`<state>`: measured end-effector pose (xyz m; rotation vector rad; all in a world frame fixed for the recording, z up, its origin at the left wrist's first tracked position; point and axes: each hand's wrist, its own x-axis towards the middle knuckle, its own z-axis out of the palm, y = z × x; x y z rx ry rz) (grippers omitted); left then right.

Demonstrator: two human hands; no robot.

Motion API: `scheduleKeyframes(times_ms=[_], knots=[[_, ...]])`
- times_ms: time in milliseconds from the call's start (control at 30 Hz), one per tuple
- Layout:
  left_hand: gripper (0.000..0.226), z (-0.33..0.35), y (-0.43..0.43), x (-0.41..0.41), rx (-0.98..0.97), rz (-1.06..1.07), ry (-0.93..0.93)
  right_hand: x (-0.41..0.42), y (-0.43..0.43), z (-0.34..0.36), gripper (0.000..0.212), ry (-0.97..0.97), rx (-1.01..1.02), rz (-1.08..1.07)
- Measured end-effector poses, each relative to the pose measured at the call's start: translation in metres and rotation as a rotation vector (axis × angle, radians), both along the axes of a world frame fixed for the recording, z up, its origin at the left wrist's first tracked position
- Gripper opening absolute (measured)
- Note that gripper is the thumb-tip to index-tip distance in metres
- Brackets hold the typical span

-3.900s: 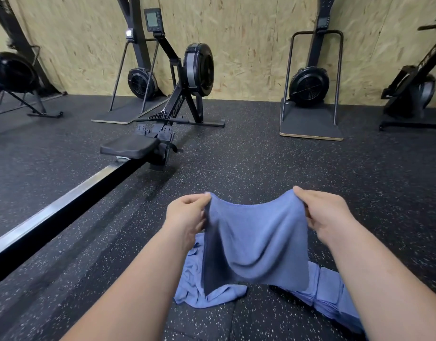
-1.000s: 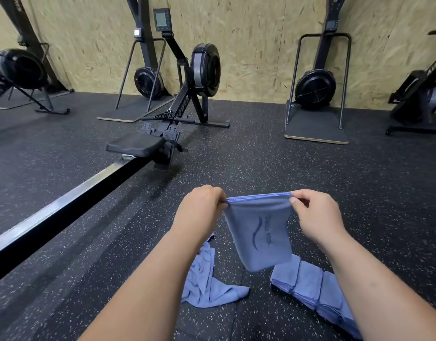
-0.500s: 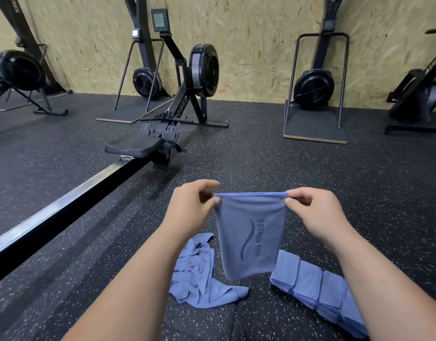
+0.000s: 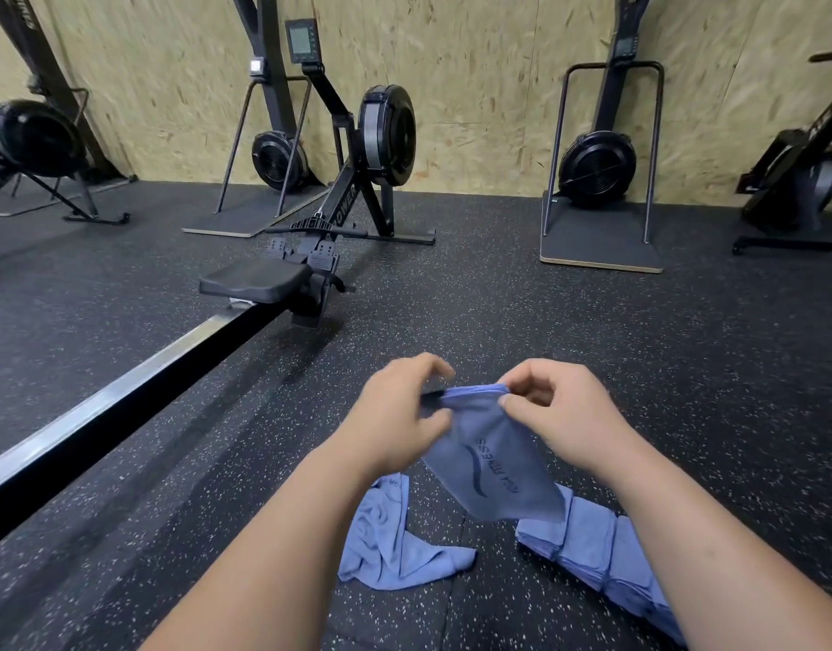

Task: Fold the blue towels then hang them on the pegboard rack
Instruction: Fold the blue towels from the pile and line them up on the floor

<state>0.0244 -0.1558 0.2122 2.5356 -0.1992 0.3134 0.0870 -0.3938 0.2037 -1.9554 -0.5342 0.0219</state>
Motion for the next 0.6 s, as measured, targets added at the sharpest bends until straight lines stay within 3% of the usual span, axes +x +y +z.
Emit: scheduleKeyframes(times_ms=[67, 167, 267, 400, 500, 600], knots=[[0.036, -0.002, -0.012, -0.002, -0.129, -0.115, 0.038, -0.004, 0.005, 0.002, 0.018, 0.006, -0.005, 0.062], [0.01, -0.008, -0.022, 0.004, -0.1, -0.097, -0.035, -0.005, 0.006, 0.003, 0.019, 0.004, 0.038, 0.082], [0.003, -0.005, -0.025, 0.004, -0.12, -0.091, -0.089, -0.002, 0.0, 0.002, 0.027, 0.14, 0.119, 0.111], [0.007, 0.002, -0.024, 0.001, -0.146, -0.104, -0.185, 0.001, -0.012, -0.012, 0.039, 0.226, -0.06, 0.269], [0.009, 0.007, -0.019, 0.0, -0.152, -0.079, -0.267, 0.001, -0.014, -0.02, 0.034, 0.249, -0.128, 0.294], [0.009, 0.013, -0.012, -0.003, -0.277, -0.021, -0.329, 0.004, -0.016, -0.025, 0.025, 0.188, -0.267, 0.277]])
